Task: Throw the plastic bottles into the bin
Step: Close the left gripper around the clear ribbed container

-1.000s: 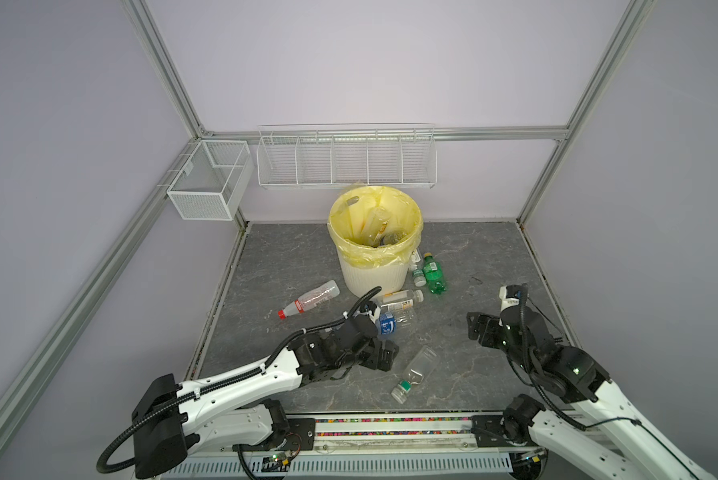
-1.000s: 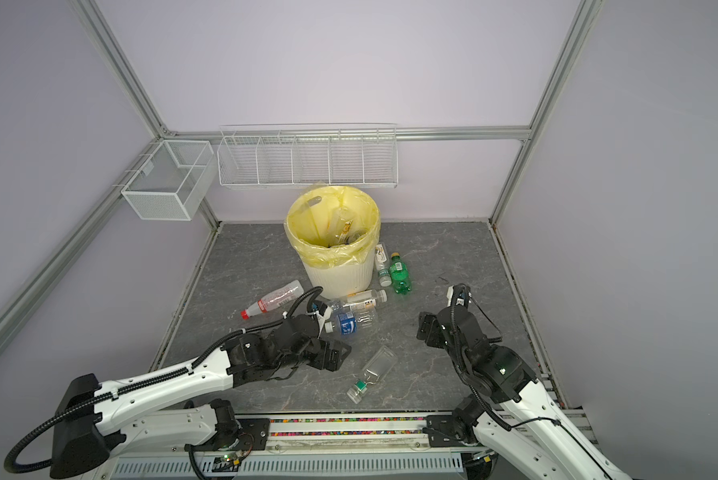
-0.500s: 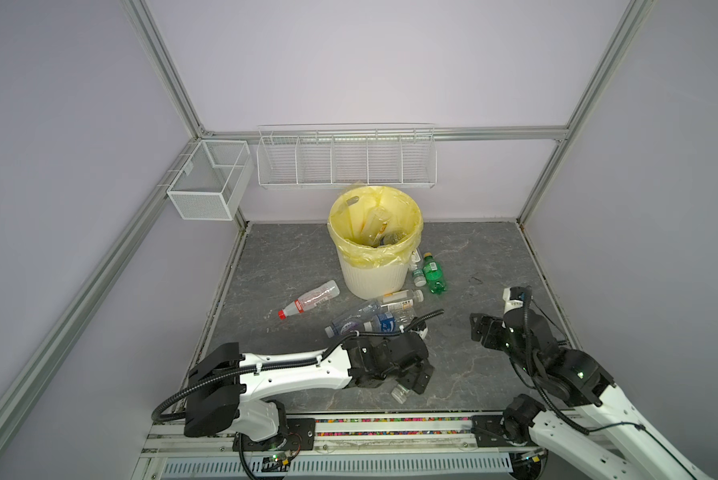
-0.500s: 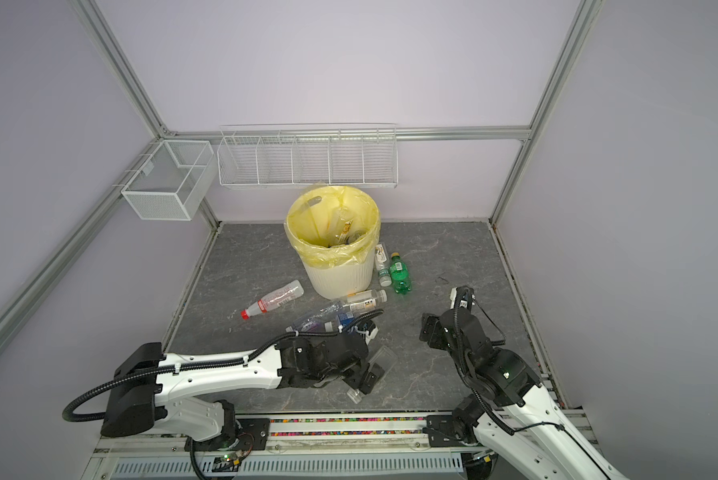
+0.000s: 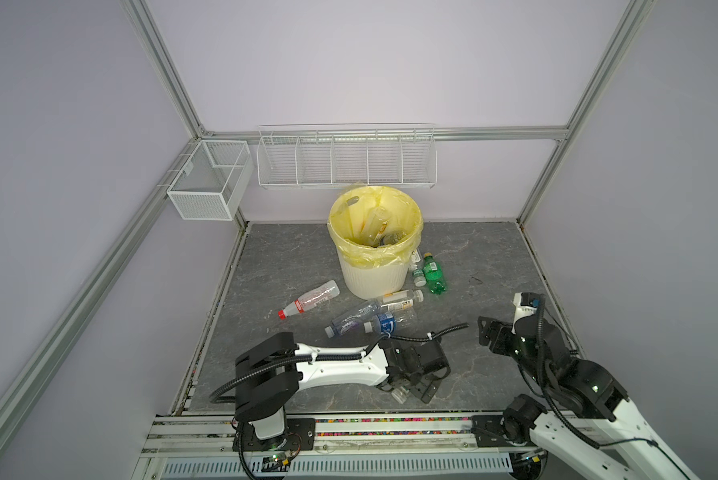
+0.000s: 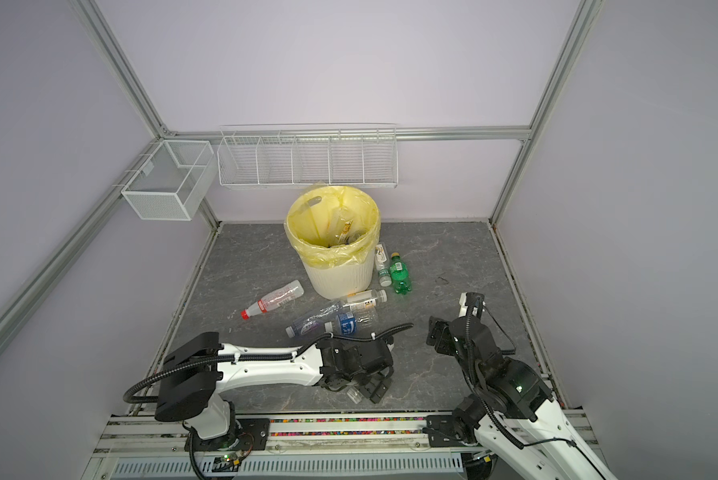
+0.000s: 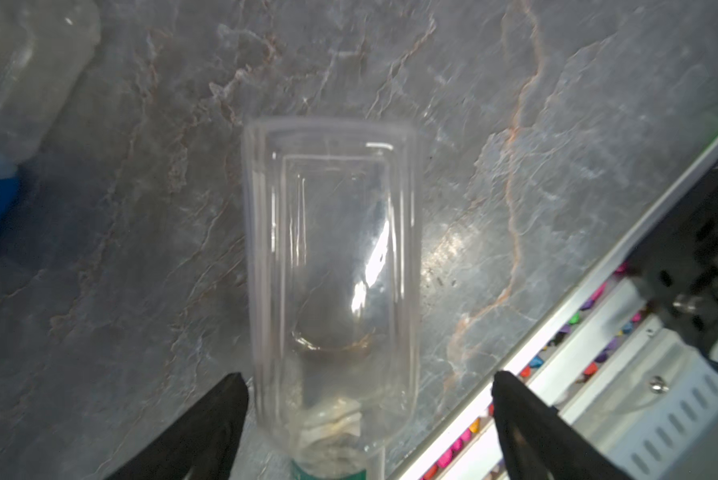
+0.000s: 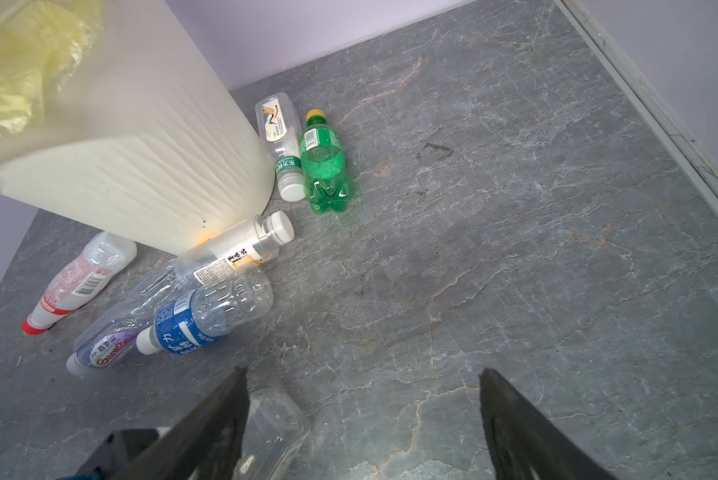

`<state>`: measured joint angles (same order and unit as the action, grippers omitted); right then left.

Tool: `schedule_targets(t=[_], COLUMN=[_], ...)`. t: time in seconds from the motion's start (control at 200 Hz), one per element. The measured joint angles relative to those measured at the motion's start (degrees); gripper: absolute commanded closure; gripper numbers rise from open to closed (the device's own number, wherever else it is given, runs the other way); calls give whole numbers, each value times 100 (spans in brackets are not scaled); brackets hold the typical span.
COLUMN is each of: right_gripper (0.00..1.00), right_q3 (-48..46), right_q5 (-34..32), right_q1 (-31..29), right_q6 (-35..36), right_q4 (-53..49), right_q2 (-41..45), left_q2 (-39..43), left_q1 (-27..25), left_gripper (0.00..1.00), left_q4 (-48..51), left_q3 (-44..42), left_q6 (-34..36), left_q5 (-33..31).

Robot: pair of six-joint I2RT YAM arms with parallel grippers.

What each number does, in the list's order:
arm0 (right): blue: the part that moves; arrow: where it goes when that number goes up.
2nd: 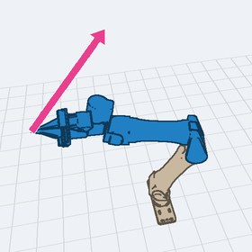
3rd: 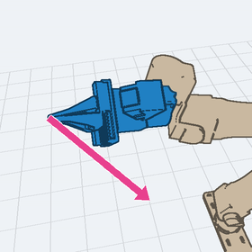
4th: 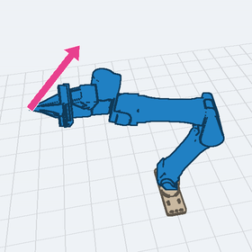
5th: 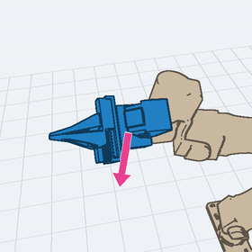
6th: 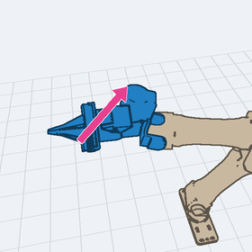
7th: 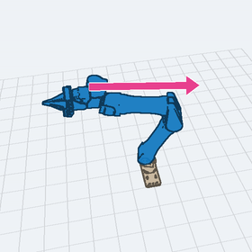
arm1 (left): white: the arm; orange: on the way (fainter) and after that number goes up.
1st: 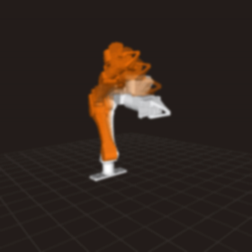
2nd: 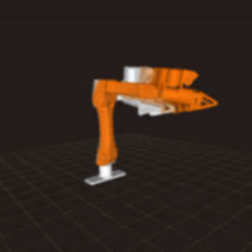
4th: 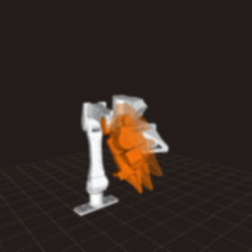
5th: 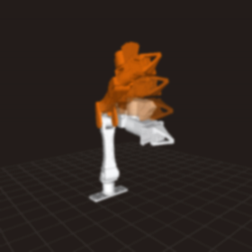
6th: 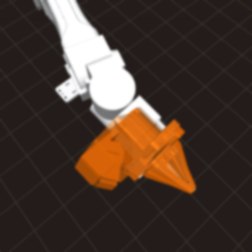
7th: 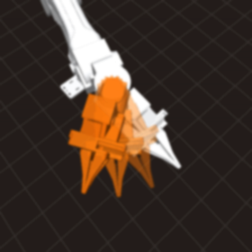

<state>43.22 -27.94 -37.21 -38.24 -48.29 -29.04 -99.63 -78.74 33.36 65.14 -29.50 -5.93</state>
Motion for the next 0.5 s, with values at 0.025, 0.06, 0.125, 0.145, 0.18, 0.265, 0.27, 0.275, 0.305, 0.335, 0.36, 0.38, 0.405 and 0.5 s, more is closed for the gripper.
schedule_targets(t=[0.025,0.06,0.125,0.145,0.18,0.265,0.27,0.275,0.305,0.335,0.36,0.38,0.405,0.5], right_gripper=[12,12,12,12,12,12,12,12,12,12,12,12,12,12], right_q3=[-2,-9,-26,-31,-37,-39,-39,-39,-39,-39,-39,-39,-39,-39], right_q5=[-11,-31,-61,-63,-79,-98,-98,-98,-103,-103,-103,-103,-103,-103], right_q1=[0,0,0,0,0,0,0,0,0,0,0,0,0,0], right_q6=[-13,-22,-39,-39,-52,-83,-83,-85,-94,-98,-101,-101,-101,-133], right_q4=[-24,-42,-57,-61,-83,-127,-127,-131,-142,-149,-155,-160,-170,-232], right_q2=[26,68,151,170,208,267,269,273,289,304,315,321,328,339], left_q2=[-42,-90,-136,-140,-153,-192,-195,-197,-212,-229,-243,-254,-271,-291], left_q1=[-2,-2,-2,-2,-2,-2,-2,-2,-2,-2,-2,-2,-2,-2], left_gripper=[9,10,12,13,14,18,18,18,21,24,26,28,31,39], left_q4=[17,35,50,57,87,103,103,103,103,101,101,98,98,103], left_q3=[0,0,2,2,26,111,116,122,153,177,197,210,223,227], left_q6=[0,0,0,2,2,-7,-9,-2,-11,-15,-20,2,-11,-57], left_q5=[0,-2,-4,-4,-7,-4,-4,-7,-4,-7,-7,-4,-9,-9])
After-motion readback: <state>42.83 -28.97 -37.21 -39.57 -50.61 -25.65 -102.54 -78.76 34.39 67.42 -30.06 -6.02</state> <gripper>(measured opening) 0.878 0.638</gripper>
